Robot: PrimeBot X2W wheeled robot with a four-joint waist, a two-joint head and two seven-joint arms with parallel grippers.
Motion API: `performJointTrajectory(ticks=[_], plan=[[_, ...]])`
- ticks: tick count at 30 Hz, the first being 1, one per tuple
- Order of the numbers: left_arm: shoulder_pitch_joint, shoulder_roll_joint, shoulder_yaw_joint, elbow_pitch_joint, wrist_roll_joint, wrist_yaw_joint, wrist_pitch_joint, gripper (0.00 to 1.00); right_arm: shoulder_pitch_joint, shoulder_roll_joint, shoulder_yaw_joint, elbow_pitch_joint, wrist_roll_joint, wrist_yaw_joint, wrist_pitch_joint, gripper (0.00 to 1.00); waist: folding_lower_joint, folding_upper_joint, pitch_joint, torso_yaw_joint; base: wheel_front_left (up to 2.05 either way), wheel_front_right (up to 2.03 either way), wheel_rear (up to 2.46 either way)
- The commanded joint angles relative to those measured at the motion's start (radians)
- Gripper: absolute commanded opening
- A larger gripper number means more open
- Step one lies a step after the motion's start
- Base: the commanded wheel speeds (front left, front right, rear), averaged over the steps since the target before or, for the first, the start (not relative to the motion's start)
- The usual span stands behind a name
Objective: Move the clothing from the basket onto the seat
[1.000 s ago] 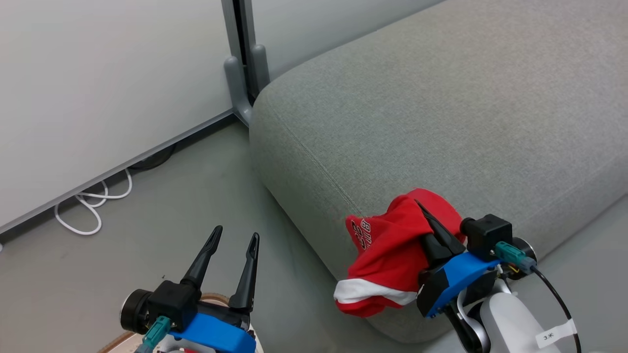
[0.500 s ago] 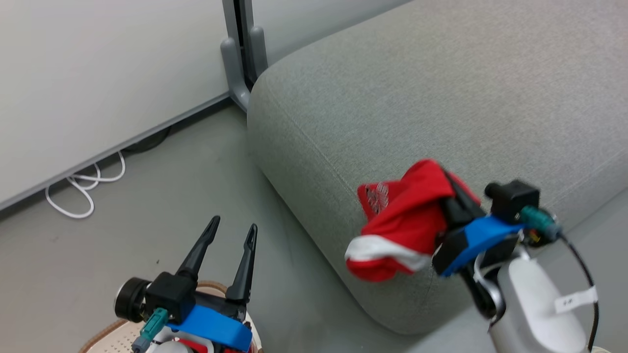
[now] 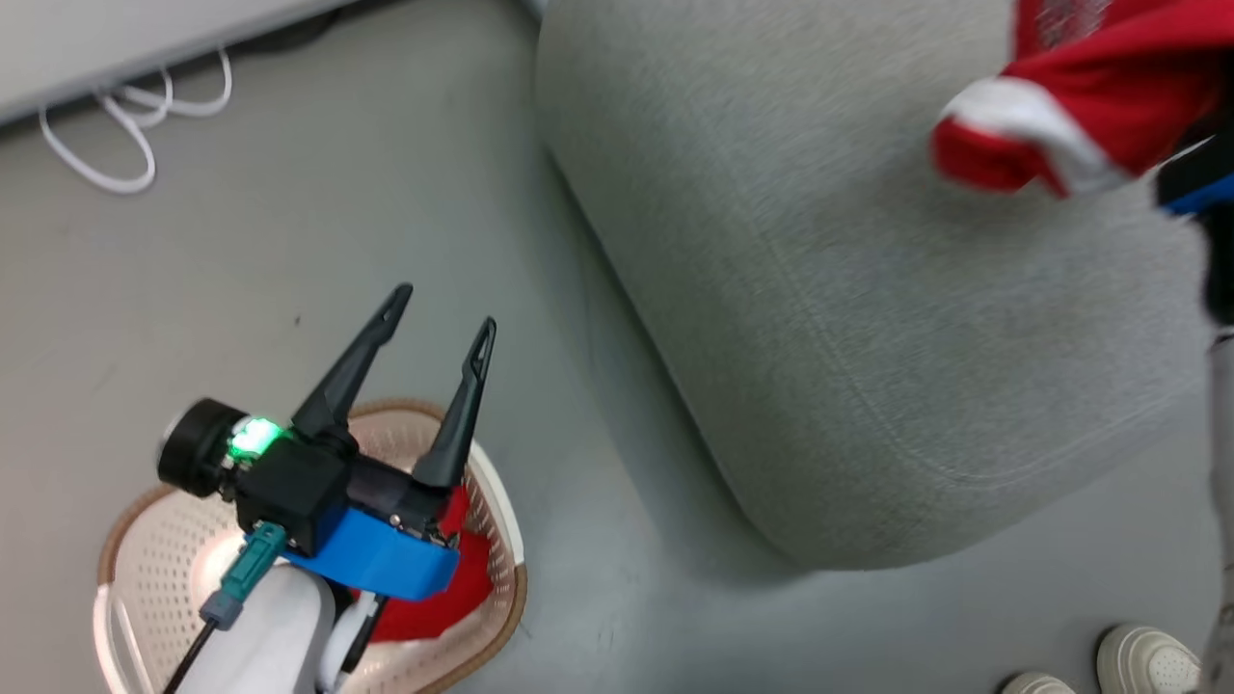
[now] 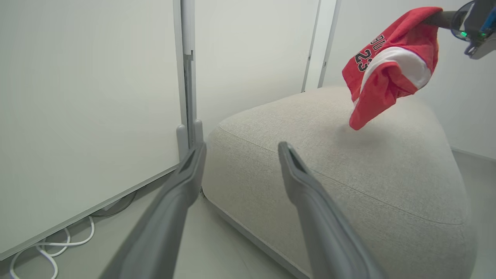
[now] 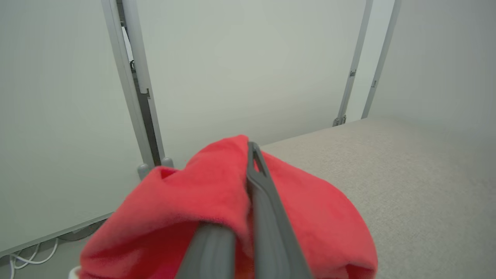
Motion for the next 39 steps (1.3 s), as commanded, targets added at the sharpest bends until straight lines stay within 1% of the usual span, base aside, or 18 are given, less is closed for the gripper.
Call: performJointTrajectory(ticks=[1, 5, 10, 11, 12, 13, 19, 23, 28, 32, 38, 39], plan=[[-0.033, 0.016, 0.001, -0.027, 0.009, -0.007, 0.006, 1.00, -0.054, -0.025, -0.031, 0.028, -0.011, 0.000, -0.020, 0.00, -0.0002, 0.0000, 0.140, 0.082, 0.00, 0.00, 0.00], [-0.062, 0.040, 0.001, -0.094, 0.021, -0.006, 0.019, 1.00, -0.145, -0.076, -0.116, 0.113, -0.031, 0.000, -0.057, 0.00, -0.0002, 0.0000, 0.224, 0.120, 0.00, 0.00, 0.00], [-0.072, 0.050, 0.005, -0.145, 0.024, 0.007, 0.022, 1.00, -0.198, -0.114, -0.191, 0.223, -0.062, 0.000, -0.088, 0.00, -0.0002, 0.0000, 0.278, 0.152, 0.00, 0.00, 0.00], [-0.072, 0.050, 0.005, -0.150, 0.025, 0.009, 0.022, 1.00, -0.202, -0.120, -0.204, 0.244, -0.071, 0.000, -0.091, 0.41, -0.0002, 0.0000, 0.283, 0.157, 0.00, 0.00, 0.00], [-0.072, 0.050, 0.004, -0.153, 0.025, 0.012, 0.021, 1.00, -0.206, -0.122, -0.212, 0.263, -0.080, 0.000, -0.096, 0.91, -0.0002, 0.0000, 0.286, 0.161, 0.00, 0.00, 0.00], [-0.070, 0.051, 0.004, -0.155, 0.025, 0.013, 0.021, 1.00, -0.209, -0.123, -0.223, 0.281, -0.087, 0.000, -0.102, 1.00, -0.0002, 0.0000, 0.287, 0.164, 0.00, 0.00, 0.00], [-0.063, 0.047, 0.001, -0.144, 0.016, 0.018, 0.013, 1.00, -0.219, -0.112, -0.239, 0.344, -0.140, 0.000, -0.120, 1.00, -0.0002, 0.0000, 0.274, 0.171, 0.00, 0.00, 0.00], [-0.072, 0.040, -0.006, -0.125, 0.009, 0.018, 0.008, 1.00, -0.215, -0.094, -0.225, 0.365, -0.166, 0.000, -0.124, 1.00, -0.0002, 0.0000, 0.254, 0.172, 0.00, 0.00, 0.00], [-0.070, 0.012, -0.020, -0.085, -0.004, 0.015, -0.003, 1.00, -0.150, -0.105, -0.211, 0.374, -0.190, 0.000, -0.126, 1.00, -0.0002, 0.0000, 0.194, 0.194, 0.00, 0.00, 0.00], [-0.050, -0.016, -0.018, -0.032, -0.026, 0.013, -0.009, 1.00, -0.069, -0.082, -0.196, 0.326, -0.202, 0.000, -0.126, 1.00, -0.0002, 0.0000, 0.118, 0.218, 0.00, 0.00, 0.00], [-0.007, -0.072, 0.018, 0.010, -0.054, 0.011, -0.011, 1.00, 0.127, -0.035, -0.141, 0.185, -0.199, 0.000, -0.126, 1.00, -0.0002, 0.0000, -0.022, 0.246, 0.00, 0.00, 0.00], [-0.007, -0.072, 0.018, 0.010, -0.054, 0.011, -0.011, 1.00, 0.127, -0.035, -0.141, 0.185, -0.199, 0.000, -0.126, 1.00, -0.0002, 0.0000, -0.022, 0.246, 0.00, 0.00, 0.00]])
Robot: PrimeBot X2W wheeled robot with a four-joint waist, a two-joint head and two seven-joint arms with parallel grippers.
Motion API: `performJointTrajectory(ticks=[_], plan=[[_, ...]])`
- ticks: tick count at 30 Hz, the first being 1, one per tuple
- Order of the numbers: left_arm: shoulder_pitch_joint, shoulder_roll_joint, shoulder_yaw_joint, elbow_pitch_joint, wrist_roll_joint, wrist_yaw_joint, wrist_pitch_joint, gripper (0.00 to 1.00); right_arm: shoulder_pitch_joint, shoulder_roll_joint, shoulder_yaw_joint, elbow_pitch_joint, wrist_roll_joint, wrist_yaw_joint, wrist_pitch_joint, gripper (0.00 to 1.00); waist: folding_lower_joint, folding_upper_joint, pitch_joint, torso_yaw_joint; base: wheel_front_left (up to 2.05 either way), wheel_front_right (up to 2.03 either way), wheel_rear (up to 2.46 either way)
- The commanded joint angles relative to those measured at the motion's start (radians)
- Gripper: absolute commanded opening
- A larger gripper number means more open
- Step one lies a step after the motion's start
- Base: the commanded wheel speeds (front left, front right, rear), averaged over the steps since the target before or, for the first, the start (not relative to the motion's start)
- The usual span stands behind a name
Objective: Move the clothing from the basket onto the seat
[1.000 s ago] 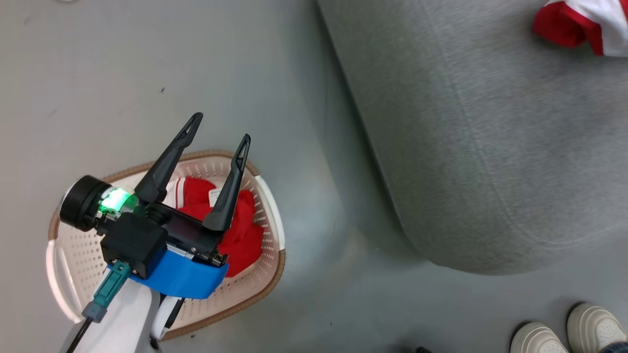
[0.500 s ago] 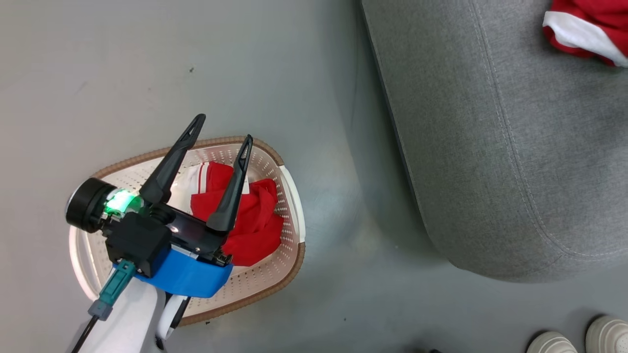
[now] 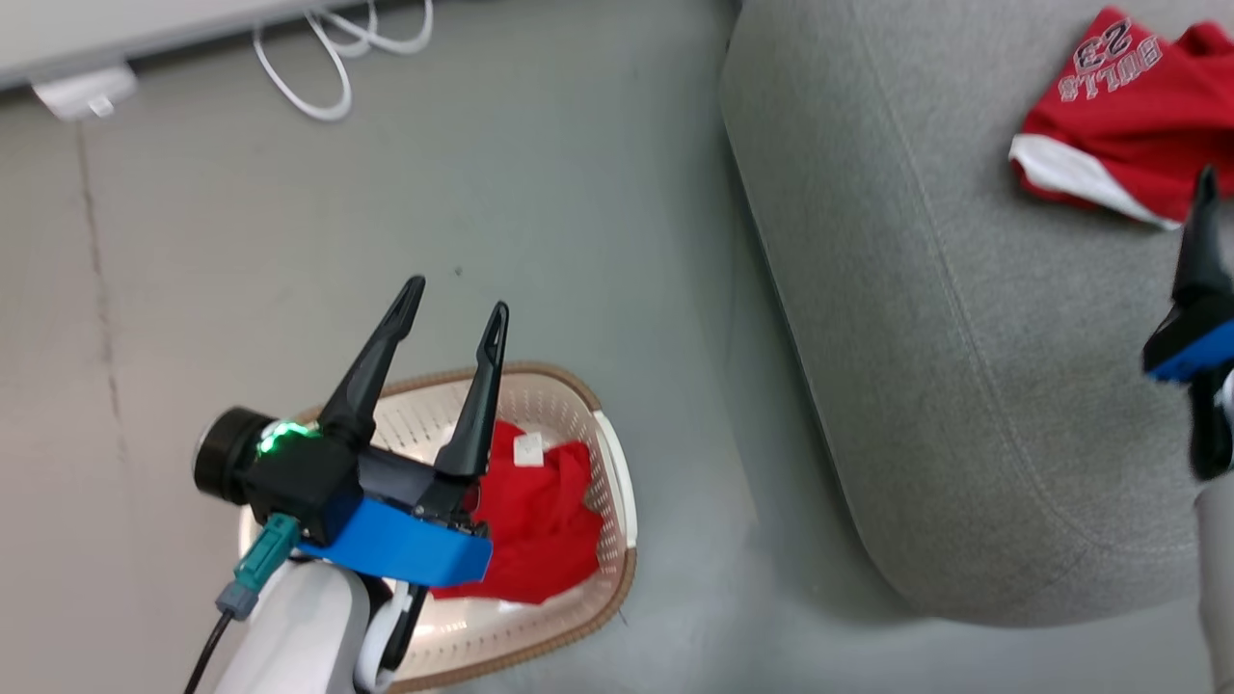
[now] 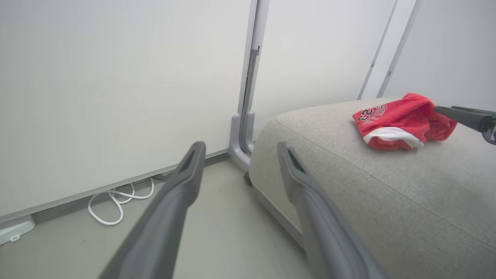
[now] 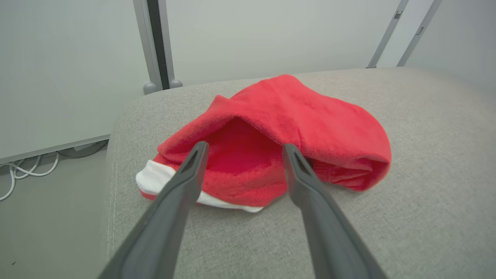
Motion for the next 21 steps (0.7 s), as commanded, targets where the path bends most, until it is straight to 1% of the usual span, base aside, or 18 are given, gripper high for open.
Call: performJointTrajectory(ticks=[1, 6, 11, 14, 21], plan=[[0.022, -0.008, 0.011, 0.009, -0.004, -0.002, -0.004, 1.00, 0.039, 0.012, 0.005, -0.025, -0.004, 0.000, -0.005, 1.00, 0.0001, 0.0000, -0.089, 0.027, 0.00, 0.00, 0.00], [0.097, -0.052, 0.060, 0.057, -0.021, -0.007, -0.005, 1.00, 0.222, 0.060, 0.065, -0.138, -0.038, 0.000, -0.005, 1.00, 0.0001, 0.0000, -0.227, 0.045, 0.00, 0.00, 0.00], [0.170, -0.078, 0.098, 0.119, -0.021, -0.009, -0.005, 1.00, 0.390, 0.111, 0.108, -0.233, -0.060, 0.000, 0.021, 1.00, 0.0001, 0.0000, -0.341, 0.070, 0.00, 0.00, 0.00], [0.205, -0.085, 0.118, 0.146, -0.018, -0.011, -0.005, 1.00, 0.477, 0.141, 0.131, -0.304, -0.067, 0.000, 0.048, 1.00, 0.0001, 0.0000, -0.384, 0.089, 0.00, 0.00, 0.00], [0.259, -0.100, 0.158, 0.183, -0.010, -0.016, -0.005, 1.00, 0.629, 0.178, 0.244, -0.484, -0.060, 0.000, 0.105, 1.00, 0.0001, 0.0000, -0.447, 0.147, 0.00, 0.00, 0.00]])
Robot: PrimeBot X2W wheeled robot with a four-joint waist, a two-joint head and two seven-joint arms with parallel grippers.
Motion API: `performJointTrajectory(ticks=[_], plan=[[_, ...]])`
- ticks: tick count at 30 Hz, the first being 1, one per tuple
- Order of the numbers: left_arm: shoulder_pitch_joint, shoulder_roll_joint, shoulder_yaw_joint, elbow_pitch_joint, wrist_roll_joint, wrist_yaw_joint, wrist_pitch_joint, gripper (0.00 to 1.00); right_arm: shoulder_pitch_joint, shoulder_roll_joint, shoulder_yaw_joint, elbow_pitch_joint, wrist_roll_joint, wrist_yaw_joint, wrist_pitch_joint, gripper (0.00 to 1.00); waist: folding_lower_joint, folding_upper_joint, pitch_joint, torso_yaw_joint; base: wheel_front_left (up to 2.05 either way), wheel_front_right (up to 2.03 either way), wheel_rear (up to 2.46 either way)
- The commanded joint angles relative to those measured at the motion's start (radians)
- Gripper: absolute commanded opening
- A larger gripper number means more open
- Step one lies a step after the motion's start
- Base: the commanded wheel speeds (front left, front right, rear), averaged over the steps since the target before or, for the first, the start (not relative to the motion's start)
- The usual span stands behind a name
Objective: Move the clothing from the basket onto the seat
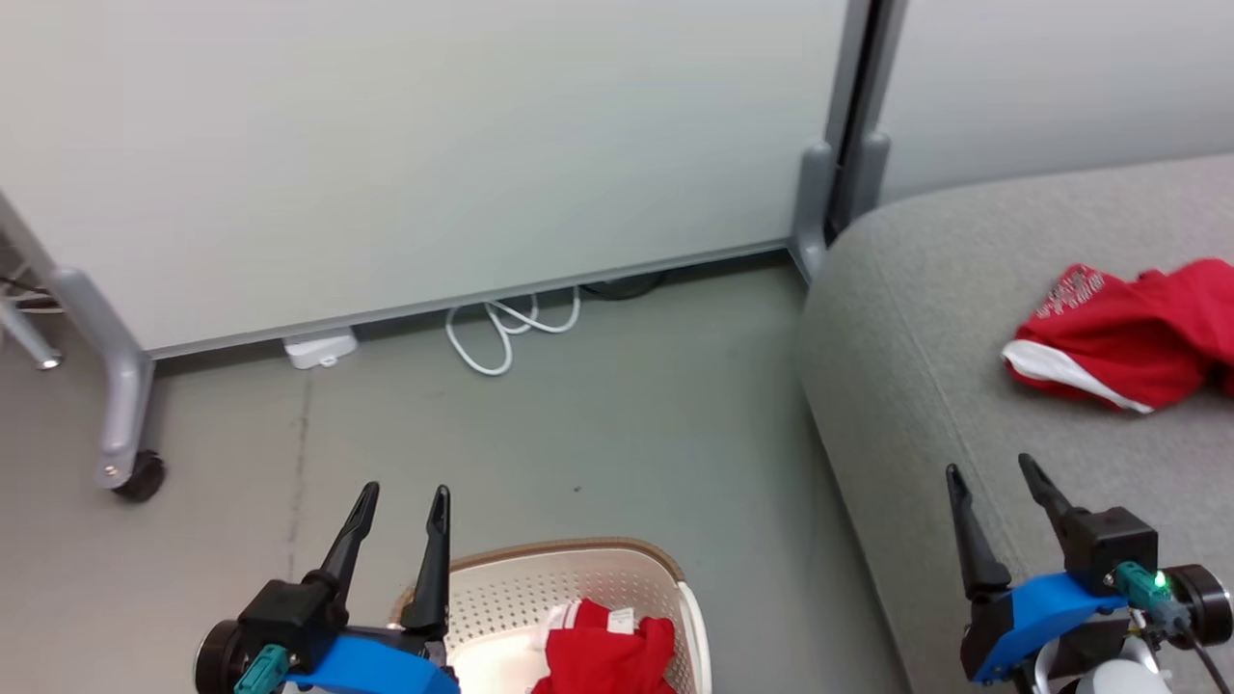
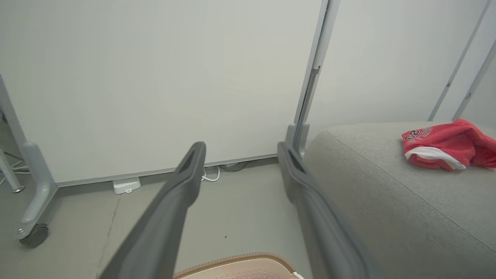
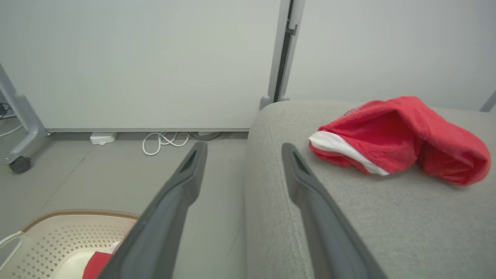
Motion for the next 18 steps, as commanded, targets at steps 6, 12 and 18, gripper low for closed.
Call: performJointTrajectory(ticks=[6, 12, 18], plan=[[0.028, -0.008, 0.032, 0.010, 0.015, -0.008, -0.004, 1.00, 0.088, 0.021, 0.037, -0.088, 0.039, 0.000, 0.037, 1.00, 0.0004, -0.0001, -0.052, 0.079, 0.00, 0.00, 0.00], [0.037, -0.008, 0.049, 0.026, 0.023, -0.008, -0.004, 1.00, 0.126, 0.025, 0.061, -0.119, 0.056, 0.000, 0.051, 1.00, 0.0004, -0.0001, -0.067, 0.120, 0.00, 0.00, 0.00], [0.046, -0.001, 0.055, 0.039, 0.018, -0.008, -0.004, 1.00, 0.138, 0.025, 0.068, -0.129, 0.080, 0.000, 0.053, 1.00, 0.0004, -0.0001, -0.070, 0.134, 0.00, 0.00, 0.00]])
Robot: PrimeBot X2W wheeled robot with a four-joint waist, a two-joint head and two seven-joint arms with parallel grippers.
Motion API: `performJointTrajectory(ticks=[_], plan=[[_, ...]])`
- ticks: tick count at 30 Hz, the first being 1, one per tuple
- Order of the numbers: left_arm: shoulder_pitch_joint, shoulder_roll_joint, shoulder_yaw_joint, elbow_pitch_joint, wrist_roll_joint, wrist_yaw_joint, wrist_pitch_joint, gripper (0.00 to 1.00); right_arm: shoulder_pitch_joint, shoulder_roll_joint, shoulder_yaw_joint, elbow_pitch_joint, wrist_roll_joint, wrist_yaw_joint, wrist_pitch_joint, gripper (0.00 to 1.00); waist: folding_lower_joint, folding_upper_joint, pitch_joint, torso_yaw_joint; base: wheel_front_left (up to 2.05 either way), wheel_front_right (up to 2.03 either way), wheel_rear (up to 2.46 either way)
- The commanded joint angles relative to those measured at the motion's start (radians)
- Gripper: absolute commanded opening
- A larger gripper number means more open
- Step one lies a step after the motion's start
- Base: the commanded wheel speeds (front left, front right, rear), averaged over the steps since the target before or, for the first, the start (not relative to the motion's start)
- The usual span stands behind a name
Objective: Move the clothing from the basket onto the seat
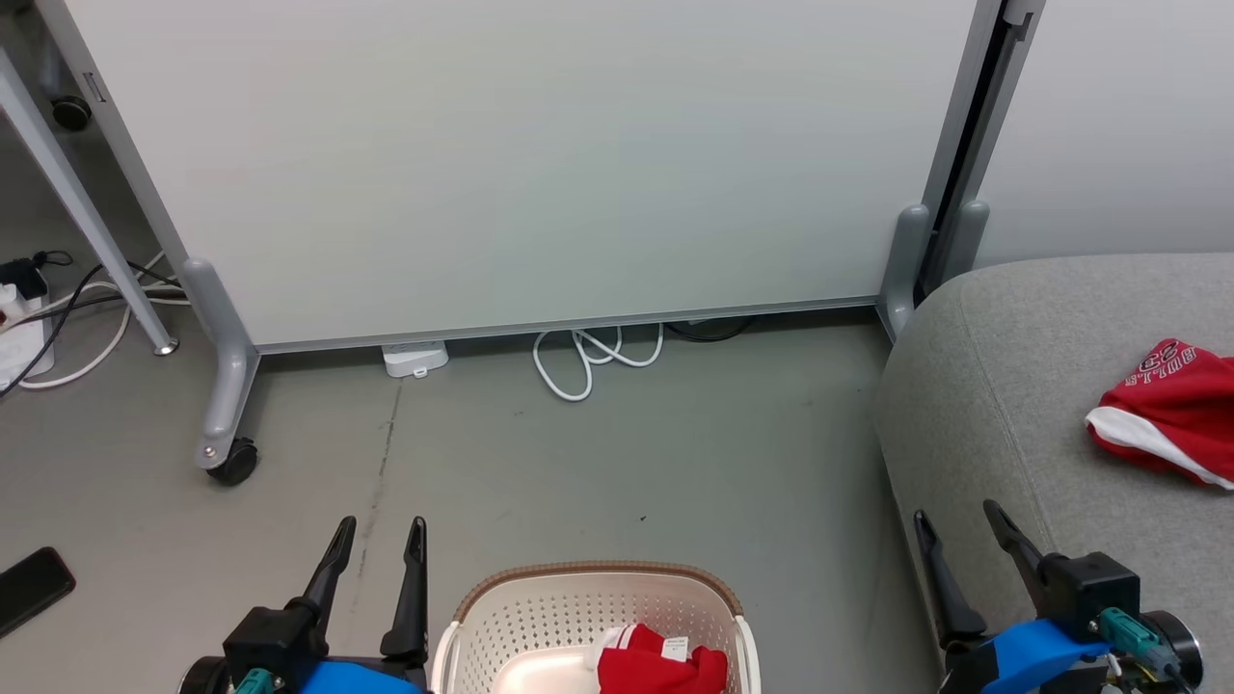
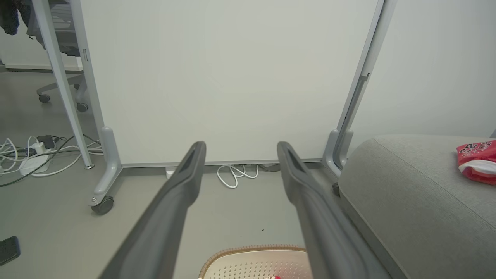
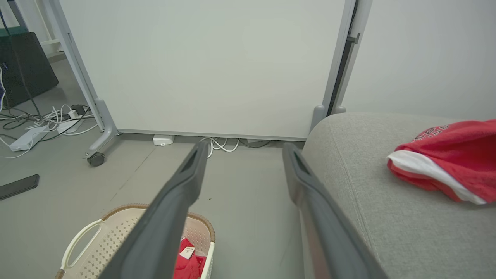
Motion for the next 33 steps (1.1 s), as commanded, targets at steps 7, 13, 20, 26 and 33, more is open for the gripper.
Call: performJointTrajectory(ticks=[7, 13, 20, 26, 33], plan=[[0.010, 0.009, 0.008, 0.007, -0.006, -0.007, -0.003, 1.00, 0.016, 0.001, -0.013, 0.004, 0.012, 0.000, 0.004, 1.00, 0.0000, -0.0001, 0.000, -0.001, 0.00, 0.00, 0.00], [0.010, 0.010, 0.003, 0.013, -0.006, -0.007, -0.003, 1.00, 0.013, 0.001, -0.010, 0.008, 0.027, 0.000, 0.006, 1.00, 0.0000, -0.0001, 0.004, -0.006, 0.00, 0.00, 0.00], [0.001, 0.016, -0.021, 0.044, -0.017, -0.007, -0.003, 1.00, 0.003, 0.001, 0.007, -0.001, 0.022, 0.000, 0.007, 1.00, 0.0000, -0.0001, 0.026, -0.013, 0.00, 0.00, 0.00], [-0.055, 0.017, -0.065, 0.111, -0.034, -0.007, -0.003, 1.00, -0.030, 0.001, 0.027, -0.044, 0.013, 0.000, 0.017, 1.00, 0.0000, -0.0001, 0.118, -0.034, 0.00, 0.00, 0.00], [-0.213, 0.022, -0.180, 0.268, -0.065, -0.007, -0.003, 1.00, -0.118, 0.001, 0.049, -0.117, -0.003, 0.000, 0.022, 1.00, 0.0000, -0.0001, 0.326, -0.073, 0.00, 0.00, 0.00]])
